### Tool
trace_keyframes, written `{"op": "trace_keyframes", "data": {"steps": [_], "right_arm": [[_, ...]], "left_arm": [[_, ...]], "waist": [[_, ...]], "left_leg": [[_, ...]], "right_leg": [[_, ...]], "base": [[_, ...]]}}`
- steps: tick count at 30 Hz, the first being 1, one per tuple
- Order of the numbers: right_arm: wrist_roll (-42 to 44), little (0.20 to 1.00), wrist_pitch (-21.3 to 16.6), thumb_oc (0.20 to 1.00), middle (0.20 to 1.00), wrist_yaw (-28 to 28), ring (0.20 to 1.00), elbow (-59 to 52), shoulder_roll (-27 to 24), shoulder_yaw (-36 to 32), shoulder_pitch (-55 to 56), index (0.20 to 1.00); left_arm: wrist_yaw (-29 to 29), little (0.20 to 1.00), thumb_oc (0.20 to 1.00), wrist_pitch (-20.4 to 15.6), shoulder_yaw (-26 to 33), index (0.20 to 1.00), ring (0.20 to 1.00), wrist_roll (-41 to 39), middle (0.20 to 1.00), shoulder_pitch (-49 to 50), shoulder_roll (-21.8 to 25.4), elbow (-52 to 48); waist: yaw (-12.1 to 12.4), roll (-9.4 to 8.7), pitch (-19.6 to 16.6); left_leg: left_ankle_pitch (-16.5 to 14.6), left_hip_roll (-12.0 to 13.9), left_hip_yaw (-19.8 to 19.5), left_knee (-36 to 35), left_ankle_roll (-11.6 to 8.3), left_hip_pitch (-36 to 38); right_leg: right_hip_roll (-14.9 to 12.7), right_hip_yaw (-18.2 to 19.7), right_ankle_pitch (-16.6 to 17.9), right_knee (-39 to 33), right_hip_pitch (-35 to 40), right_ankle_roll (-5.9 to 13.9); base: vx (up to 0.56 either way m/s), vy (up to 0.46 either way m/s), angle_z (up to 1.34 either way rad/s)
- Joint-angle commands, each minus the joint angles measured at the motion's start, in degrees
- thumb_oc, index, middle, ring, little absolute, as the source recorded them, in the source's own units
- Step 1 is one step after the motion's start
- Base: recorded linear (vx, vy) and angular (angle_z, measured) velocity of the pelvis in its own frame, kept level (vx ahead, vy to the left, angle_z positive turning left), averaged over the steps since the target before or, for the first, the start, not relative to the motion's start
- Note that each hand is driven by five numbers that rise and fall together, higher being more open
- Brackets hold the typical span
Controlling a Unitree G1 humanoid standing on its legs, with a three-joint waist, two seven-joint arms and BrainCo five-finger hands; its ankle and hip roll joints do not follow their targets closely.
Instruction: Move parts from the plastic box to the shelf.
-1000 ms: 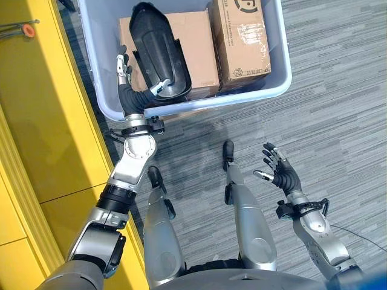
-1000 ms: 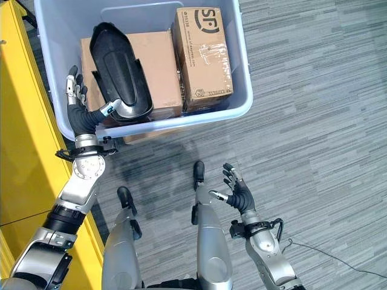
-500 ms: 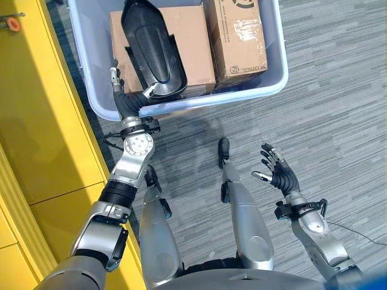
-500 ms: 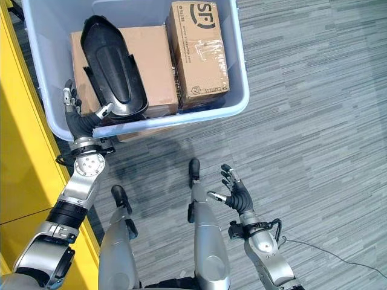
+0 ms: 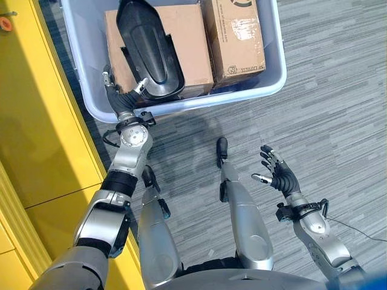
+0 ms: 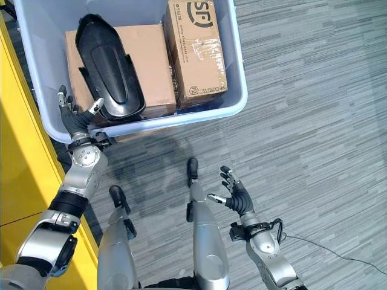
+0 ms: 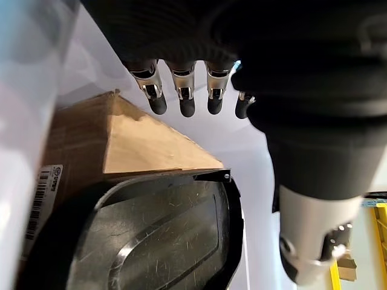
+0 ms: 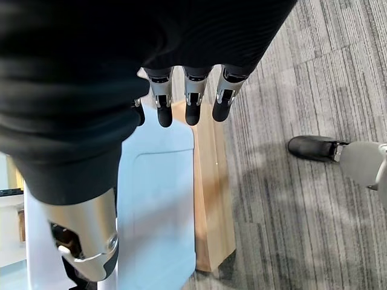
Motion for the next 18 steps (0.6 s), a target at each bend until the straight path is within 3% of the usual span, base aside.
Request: {"op": "trace_keyframes", "data": {"steps": [1, 18], "right_arm": [[0.9, 1.000, -1.4, 1.000, 1.000, 0.3, 1.000, -4.1, -3.1, -0.6, 3.0, 1.000], [1.9, 1.000, -1.8, 1.000, 1.000, 1.0, 1.000, -4.3, -4.4, -0.4, 3.5, 1.000]], "left_arm": [[-1.3, 1.000, 1.000, -2.5, 0.3, 1.000, 1.000, -1.2, 1.000, -3.2, 3.3, 4.4], [-3.6, 1.000, 1.000, 0.6, -4.7, 1.000, 1.000, -1.1, 1.000, -11.5, 3.9, 16.1]], "waist": [[-0.5, -0.12, -2.6], [-1.6, -0.02, -2.9]], "left_leg": [[0.5, 1.5, -5.9, 5.0, 0.71, -5.0], [0.6, 1.5, -5.8, 5.3, 0.67, -5.7]], "right_leg": [[-3.2, 3.0, -11.5, 10.6, 1.8, 5.55], [-2.9, 3.7, -11.4, 11.3, 0.4, 5.57]], "base": [[0.00, 0.000, 0.00], [0.00, 0.000, 0.00]]}}
